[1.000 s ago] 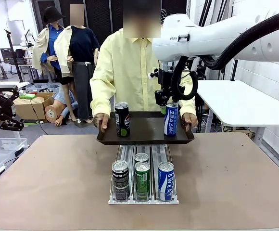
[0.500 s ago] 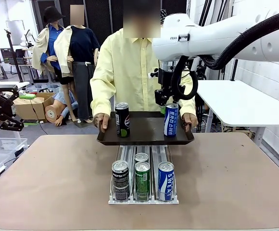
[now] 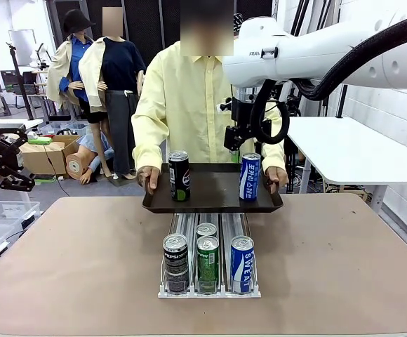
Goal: Retrieve and hand over the desired beverage to the person.
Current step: Place the picked can on the Handle tray extended by the person.
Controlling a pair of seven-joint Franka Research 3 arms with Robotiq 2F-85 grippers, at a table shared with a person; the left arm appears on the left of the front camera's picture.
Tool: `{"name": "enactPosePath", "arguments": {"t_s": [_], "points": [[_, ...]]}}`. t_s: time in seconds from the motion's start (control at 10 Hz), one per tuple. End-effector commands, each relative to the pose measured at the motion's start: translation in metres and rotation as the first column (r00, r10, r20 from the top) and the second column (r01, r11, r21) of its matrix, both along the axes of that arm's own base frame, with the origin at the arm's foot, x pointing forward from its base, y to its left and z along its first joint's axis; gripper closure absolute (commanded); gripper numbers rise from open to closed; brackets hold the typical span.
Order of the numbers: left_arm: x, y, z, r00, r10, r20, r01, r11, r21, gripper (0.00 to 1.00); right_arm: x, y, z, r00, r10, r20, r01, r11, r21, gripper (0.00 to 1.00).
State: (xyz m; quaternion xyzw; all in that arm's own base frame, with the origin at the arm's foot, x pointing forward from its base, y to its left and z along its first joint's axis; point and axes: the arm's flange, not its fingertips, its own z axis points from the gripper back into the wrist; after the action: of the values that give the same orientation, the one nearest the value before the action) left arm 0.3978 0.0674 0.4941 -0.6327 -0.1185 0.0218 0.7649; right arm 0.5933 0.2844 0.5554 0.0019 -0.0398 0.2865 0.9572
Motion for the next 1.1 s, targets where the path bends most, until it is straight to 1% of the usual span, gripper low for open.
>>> {"name": "enactPosePath", "arguments": {"t_s": [0.0,0.2,0.3,0.6,0.7,1.0], "points": [[-0.002,0.001,0.002,1.0,0.005,0.006,-0.005,1.0,-0.01,0.0,-0.004,-0.006,0.016,1.0,-0.002,0.017,0.002,1.0,0.01,0.0],[-0.002,0.001,0.002,1.0,0.005,0.006,-0.005,1.0,-0.01,0.0,-0.014,-0.01,0.033,0.999,-0.002,0.041,0.002,1.0,-0.004,0.0],[-0.002,0.001,0.002,1.0,0.005,0.006,-0.005,1.0,-0.01,0.0,-0.018,-0.013,0.039,0.999,-0.002,0.04,0.003,1.0,-0.013,0.0],[-0.002,0.001,0.002,1.0,0.005,0.006,-0.005,1.0,-0.01,0.0,-0.021,-0.018,0.042,1.0,-0.021,0.014,0.021,0.999,-0.025,0.0],[-0.002,0.001,0.002,1.0,0.005,0.006,-0.005,1.0,-0.01,0.0,-0.02,-0.012,0.046,0.999,-0.009,0.036,0.009,1.0,-0.002,0.0],[-0.002,0.001,0.002,1.0,0.005,0.006,-0.005,1.0,-0.01,0.0,-0.02,-0.012,0.046,0.999,-0.009,0.036,0.009,1.0,-0.002,0.0]]}}
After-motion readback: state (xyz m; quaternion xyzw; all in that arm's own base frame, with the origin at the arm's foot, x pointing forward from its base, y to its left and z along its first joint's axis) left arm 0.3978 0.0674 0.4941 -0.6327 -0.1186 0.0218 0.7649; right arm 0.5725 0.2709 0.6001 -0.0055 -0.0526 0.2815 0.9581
